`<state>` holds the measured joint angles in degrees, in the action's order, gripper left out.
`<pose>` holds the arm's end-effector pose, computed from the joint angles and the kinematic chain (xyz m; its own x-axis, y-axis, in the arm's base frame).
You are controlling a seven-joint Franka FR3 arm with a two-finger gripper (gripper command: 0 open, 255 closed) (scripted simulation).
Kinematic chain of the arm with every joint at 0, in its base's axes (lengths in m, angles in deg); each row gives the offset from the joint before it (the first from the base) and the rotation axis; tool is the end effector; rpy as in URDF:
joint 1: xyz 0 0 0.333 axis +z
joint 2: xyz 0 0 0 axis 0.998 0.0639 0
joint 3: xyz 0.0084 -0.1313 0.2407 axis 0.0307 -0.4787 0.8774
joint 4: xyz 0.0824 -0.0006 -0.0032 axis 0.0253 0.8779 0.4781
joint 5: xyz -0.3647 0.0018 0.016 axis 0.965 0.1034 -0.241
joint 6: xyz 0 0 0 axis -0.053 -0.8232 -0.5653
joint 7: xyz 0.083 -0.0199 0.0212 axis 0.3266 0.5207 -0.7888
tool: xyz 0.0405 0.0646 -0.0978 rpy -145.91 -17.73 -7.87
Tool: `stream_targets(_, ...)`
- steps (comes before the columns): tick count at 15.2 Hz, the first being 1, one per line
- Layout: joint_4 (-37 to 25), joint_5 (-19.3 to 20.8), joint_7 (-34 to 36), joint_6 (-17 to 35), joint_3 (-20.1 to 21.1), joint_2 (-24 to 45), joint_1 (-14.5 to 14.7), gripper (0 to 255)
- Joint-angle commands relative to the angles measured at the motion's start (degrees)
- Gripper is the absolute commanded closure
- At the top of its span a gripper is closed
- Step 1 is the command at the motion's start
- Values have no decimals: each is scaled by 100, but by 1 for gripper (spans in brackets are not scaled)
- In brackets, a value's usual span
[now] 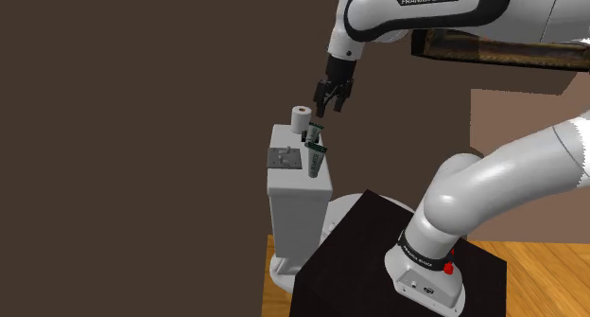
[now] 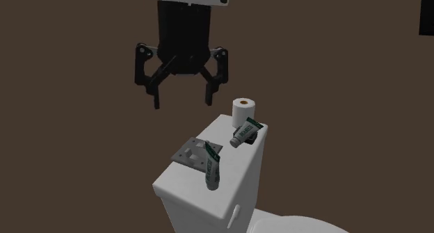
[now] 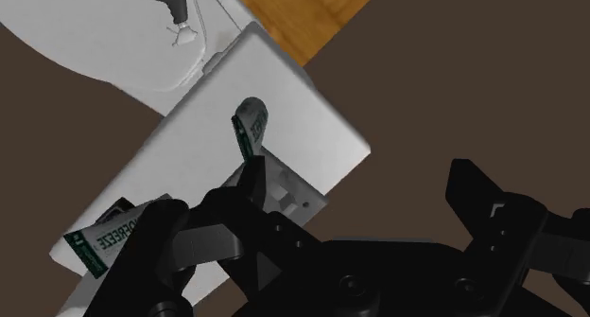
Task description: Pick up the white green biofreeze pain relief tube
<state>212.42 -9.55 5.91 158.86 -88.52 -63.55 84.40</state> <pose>0.3667 -0.0283 0.4979 0.9961 -0.0818 0.0334 -0.0785 -0.9928 -0.0902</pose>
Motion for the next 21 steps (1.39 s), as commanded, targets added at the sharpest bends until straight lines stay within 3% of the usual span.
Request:
stream_targets(1,53,7,250,451,28,318,-98,0)
stream_targets(11,-205,154,1407,2217,-7,2023,-594,0)
stream_targets(21,-969,328,2558,3490,-263,3781,-1005,0)
